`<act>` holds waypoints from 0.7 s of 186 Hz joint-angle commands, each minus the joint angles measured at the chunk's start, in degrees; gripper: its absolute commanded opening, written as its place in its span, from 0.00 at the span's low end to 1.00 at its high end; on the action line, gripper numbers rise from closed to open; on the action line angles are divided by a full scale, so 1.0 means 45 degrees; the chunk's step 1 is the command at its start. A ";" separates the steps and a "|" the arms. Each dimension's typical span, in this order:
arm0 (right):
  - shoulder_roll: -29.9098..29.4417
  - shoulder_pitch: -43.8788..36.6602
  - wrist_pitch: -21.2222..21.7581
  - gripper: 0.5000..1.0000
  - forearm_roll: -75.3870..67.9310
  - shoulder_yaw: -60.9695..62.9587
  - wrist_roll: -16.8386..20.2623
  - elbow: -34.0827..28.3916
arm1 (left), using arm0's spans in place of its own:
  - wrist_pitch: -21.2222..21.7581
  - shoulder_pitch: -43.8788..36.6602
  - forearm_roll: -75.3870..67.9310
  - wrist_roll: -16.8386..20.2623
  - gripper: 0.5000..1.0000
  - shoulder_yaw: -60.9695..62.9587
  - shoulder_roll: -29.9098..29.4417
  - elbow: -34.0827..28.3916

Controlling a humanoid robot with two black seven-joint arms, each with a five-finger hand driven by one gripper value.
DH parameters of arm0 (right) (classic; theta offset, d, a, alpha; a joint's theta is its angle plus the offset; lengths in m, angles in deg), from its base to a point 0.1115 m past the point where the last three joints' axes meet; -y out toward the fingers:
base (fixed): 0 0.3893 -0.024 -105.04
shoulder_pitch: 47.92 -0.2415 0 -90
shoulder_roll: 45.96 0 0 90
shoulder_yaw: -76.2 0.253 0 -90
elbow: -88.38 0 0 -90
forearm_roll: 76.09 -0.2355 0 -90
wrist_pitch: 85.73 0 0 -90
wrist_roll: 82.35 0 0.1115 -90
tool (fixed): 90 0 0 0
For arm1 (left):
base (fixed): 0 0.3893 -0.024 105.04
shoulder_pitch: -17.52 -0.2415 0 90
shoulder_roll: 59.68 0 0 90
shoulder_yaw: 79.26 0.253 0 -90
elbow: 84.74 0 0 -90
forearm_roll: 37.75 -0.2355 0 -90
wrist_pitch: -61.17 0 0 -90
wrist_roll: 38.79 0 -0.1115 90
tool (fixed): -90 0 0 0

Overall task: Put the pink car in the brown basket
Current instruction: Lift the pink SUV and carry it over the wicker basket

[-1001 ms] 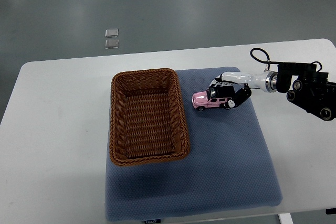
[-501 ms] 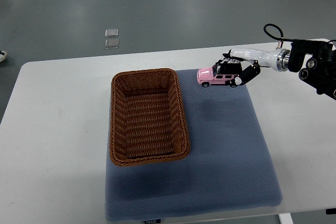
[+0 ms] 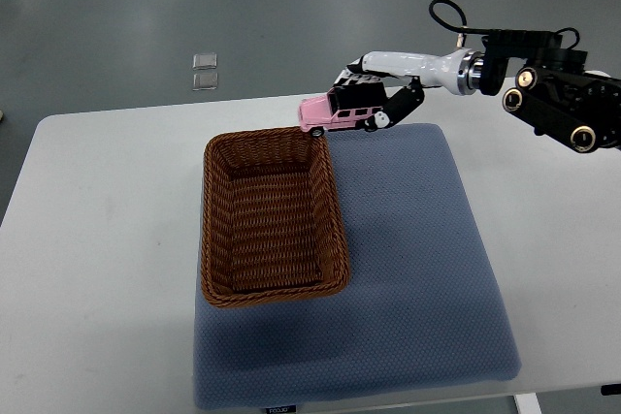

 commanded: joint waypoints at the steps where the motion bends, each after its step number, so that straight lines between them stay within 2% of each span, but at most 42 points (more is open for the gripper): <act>1: -0.0767 -0.0334 0.0045 0.00 0.0127 -0.0235 0.0067 0.0026 | 0.0008 -0.0003 0.0000 -0.0004 1.00 0.0004 0.0000 0.0000; 43: -0.2465 -0.0705 0.0064 0.00 0.0127 -0.1231 0.0106 0.0123 | 0.0008 -0.0003 0.0000 -0.0004 1.00 0.0004 0.0000 0.0000; 63: -0.2563 -0.0568 0.0045 0.00 0.0146 -0.1426 0.0125 0.0397 | -0.0012 -0.0003 0.0000 -0.0004 1.00 0.0004 0.0000 0.0000; 96: -0.2934 -0.0178 -0.0053 0.00 -0.0068 -0.1622 0.0653 0.0905 | 0.0008 -0.0003 0.0000 -0.0004 1.00 -0.0015 0.0000 0.0000; 98: -0.2934 -0.0158 -0.0033 0.11 -0.0068 -0.1583 0.0653 0.0924 | -0.0011 -0.0003 0.0000 -0.0004 1.00 0.0004 0.0000 0.0000; 99: -0.2934 -0.0158 -0.0033 0.11 -0.0068 -0.1582 0.0653 0.0924 | -0.0012 -0.0003 0.0000 -0.0004 1.00 0.0004 0.0000 0.0000; 100: -0.2934 -0.0158 -0.0053 0.17 -0.0088 -0.1582 0.0653 0.0924 | 0.0008 -0.0003 0.0000 -0.0004 1.00 0.0004 0.0000 0.0000; 101: -0.2934 -0.0158 -0.0053 0.17 -0.0088 -0.1582 0.0653 0.0924 | 0.0008 -0.0003 0.0000 -0.0004 1.00 0.0004 0.0000 0.0000; 102: -0.2934 -0.0139 -0.0053 0.23 -0.0088 -0.1563 0.0653 0.0944 | 0.0008 -0.0003 0.0000 -0.0004 1.00 0.0004 0.0000 0.0000; 104: -0.2934 -0.0139 -0.0053 0.23 -0.0088 -0.1563 0.0653 0.0944 | 0.0008 -0.0003 0.0000 -0.0004 1.00 0.0004 0.0000 0.0000; 105: -0.2934 -0.0119 -0.0053 0.29 -0.0088 -0.1544 0.0653 0.0944 | 0.0008 -0.0003 0.0000 -0.0004 1.00 0.0004 0.0000 0.0000; 106: -0.2934 -0.0119 -0.0053 0.29 -0.0088 -0.1543 0.0653 0.0944 | 0.0008 -0.0003 0.0000 -0.0004 1.00 0.0004 0.0000 0.0000; 107: -0.2934 -0.0080 -0.0053 0.34 -0.0088 -0.1543 0.0653 0.0944 | -0.0011 -0.0003 0.0000 -0.0004 1.00 0.0004 0.0000 0.0000; 108: -0.2934 -0.0080 -0.0053 0.34 -0.0088 -0.1543 0.0653 0.0944 | -0.0012 -0.0003 0.0000 -0.0004 1.00 0.0004 0.0000 0.0000; 109: -0.2934 -0.0041 -0.0053 0.41 -0.0107 -0.1524 0.0653 0.0963 | 0.0008 -0.0003 0.0000 -0.0004 1.00 0.0004 0.0000 0.0000; 110: -0.2934 -0.0041 -0.0053 0.41 -0.0107 -0.1524 0.0653 0.0963 | 0.0008 -0.0003 0.0000 -0.0004 1.00 0.0004 0.0000 0.0000; 111: -0.2934 0.0017 -0.0053 0.48 -0.0107 -0.1505 0.0653 0.0963 | -0.0011 -0.0003 0.0000 -0.0004 1.00 0.0004 0.0000 0.0000; 114: -0.2915 0.0057 -0.0033 0.54 -0.0107 -0.1504 0.0653 0.0963 | 0.0008 -0.0003 0.0000 -0.0004 1.00 0.0004 0.0000 0.0000; 115: -0.2915 0.0115 -0.0033 0.60 -0.0107 -0.1485 0.0653 0.0963 | 0.0008 -0.0003 0.0000 -0.0004 1.00 0.0004 0.0000 0.0000; 116: -0.2915 0.0115 -0.0033 0.60 -0.0107 -0.1485 0.0653 0.0963 | 0.0008 -0.0003 0.0000 -0.0004 1.00 0.0004 0.0000 0.0000; 117: -0.2915 0.0154 -0.0033 0.66 -0.0107 -0.1485 0.0653 0.0963 | -0.0011 -0.0003 0.0000 -0.0004 1.00 0.0004 0.0000 0.0000; 125: -0.2876 0.0252 -0.0014 0.77 -0.0107 -0.1485 0.0653 0.0963 | -0.0012 -0.0003 0.0000 -0.0004 1.00 0.0004 0.0000 0.0000; 130: -0.2856 0.0272 -0.0014 0.79 -0.0107 -0.1485 0.0653 0.0963 | 0.0008 -0.0003 0.0000 -0.0004 1.00 0.0004 0.0000 0.0000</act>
